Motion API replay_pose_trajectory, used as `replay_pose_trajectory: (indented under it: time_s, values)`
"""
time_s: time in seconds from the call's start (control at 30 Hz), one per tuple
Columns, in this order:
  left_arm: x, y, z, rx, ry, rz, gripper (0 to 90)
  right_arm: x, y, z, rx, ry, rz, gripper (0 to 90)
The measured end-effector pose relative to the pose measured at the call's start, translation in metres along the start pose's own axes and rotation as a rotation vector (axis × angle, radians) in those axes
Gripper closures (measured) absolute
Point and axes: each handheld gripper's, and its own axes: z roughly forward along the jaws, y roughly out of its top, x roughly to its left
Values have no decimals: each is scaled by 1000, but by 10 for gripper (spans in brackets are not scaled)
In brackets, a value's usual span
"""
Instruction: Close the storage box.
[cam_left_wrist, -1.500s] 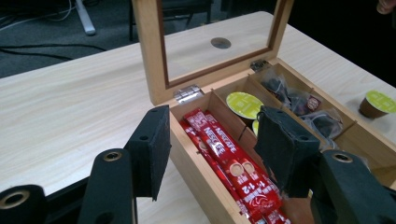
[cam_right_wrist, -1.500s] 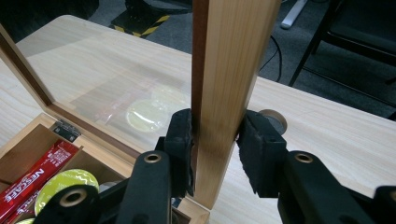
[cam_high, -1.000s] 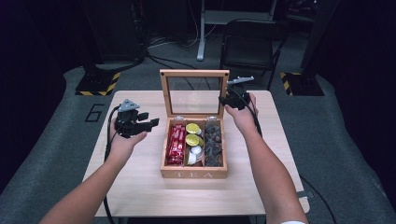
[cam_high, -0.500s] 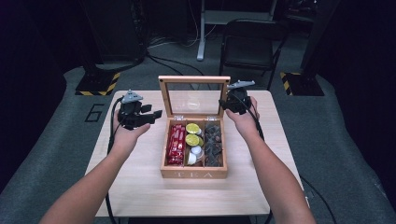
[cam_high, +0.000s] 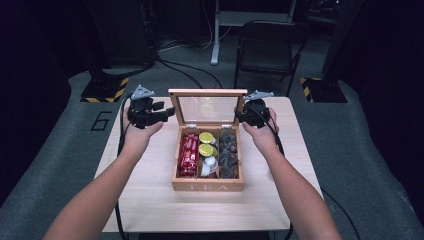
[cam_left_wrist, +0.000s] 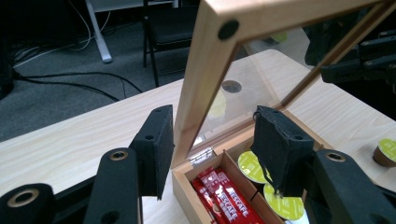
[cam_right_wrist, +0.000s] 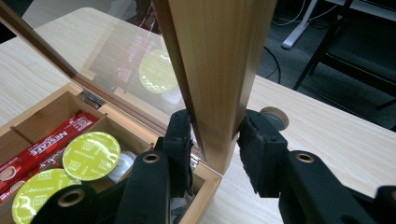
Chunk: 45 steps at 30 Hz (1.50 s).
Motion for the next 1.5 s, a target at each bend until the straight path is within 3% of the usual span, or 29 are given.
replay_pose_trajectory:
  time_s: [0.4,0.67,0.87,1.13,1.43,1.5]
  values:
    - [-7,11,11,-12,5,28,532,5,-8,-5,-10,2,3,637]
    - [-13,10,11,-6,16,60,580,5,-13,-7,-23,10,16,633]
    - [-12,5,8,-15,9,54,610,5,-15,-9,-28,19,22,630]
    - [-14,0,4,-13,-6,62,607,5,-18,-16,-46,51,56,613]
    - [-20,-8,-1,-17,-21,74,543,12,-15,-32,-86,71,57,575]
    - [-23,-11,-1,-12,-24,77,525,12,-15,-34,-88,76,38,571]
